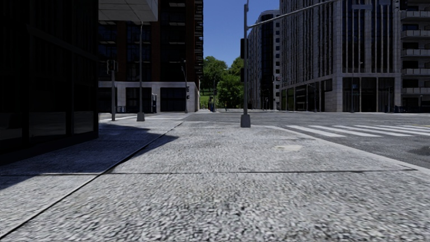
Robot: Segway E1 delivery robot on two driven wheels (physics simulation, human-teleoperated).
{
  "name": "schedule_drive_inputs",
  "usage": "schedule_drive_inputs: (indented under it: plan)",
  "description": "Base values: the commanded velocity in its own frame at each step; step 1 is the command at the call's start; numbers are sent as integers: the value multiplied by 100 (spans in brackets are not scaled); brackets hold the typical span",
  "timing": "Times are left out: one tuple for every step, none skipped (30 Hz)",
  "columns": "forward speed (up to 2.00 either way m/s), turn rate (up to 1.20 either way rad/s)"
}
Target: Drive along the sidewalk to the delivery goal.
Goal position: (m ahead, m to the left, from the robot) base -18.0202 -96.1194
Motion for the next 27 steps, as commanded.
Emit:
schedule_drive_inputs:
  plan:
    - [200, 0]
    - [200, 0]
    - [200, 0]
    - [200, 0]
    - [200, 0]
    - [200, 0]
    - [200, 0]
    - [200, 0]
    - [200, 0]
    - [200, 0]
    - [200, 0]
    - [200, 0]
    - [200, 0]
    - [200, 0]
    - [200, 0]
    - [200, 0]
    - [200, 0]
    - [200, 0]
    - [200, 0]
    - [200, 0]
    - [200, 0]
    - [200, 0]
    - [200, 0]
    - [200, 0]
    - [200, 0]
    - [200, 0]
    - [200, 0]
